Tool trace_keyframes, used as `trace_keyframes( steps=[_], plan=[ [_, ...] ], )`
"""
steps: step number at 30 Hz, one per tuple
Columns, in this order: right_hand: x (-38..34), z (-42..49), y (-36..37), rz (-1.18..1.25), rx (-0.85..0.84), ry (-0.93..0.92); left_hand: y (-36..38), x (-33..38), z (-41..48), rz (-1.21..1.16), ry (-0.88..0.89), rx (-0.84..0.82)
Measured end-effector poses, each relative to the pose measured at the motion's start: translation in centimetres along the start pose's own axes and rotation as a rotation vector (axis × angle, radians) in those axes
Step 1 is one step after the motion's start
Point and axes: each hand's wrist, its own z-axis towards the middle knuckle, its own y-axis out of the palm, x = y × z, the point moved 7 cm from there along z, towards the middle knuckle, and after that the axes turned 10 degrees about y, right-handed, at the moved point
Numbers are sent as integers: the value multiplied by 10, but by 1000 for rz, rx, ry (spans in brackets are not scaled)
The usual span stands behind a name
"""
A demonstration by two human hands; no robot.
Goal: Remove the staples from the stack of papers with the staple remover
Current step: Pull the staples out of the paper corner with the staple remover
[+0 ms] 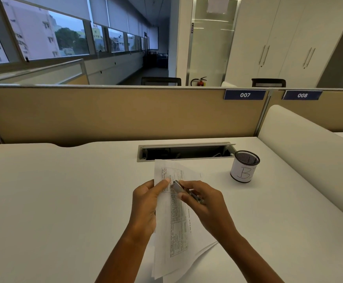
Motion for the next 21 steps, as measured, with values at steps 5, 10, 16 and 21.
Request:
trace_keyframes(
  steps=[5, 10, 16, 21],
  plan=[
    [-5, 1, -4, 36, -14, 16, 0, 6, -4, 99, 103, 14],
    [-5, 0, -4, 198, -88, 89, 2, 8, -10, 122, 141, 62],
    [6, -7, 8, 513, -268, 392, 6, 7, -17, 118, 187, 147],
    [8, -7, 17, 592, -359, 527, 11, 3, -22, 94, 157, 165]
  ],
)
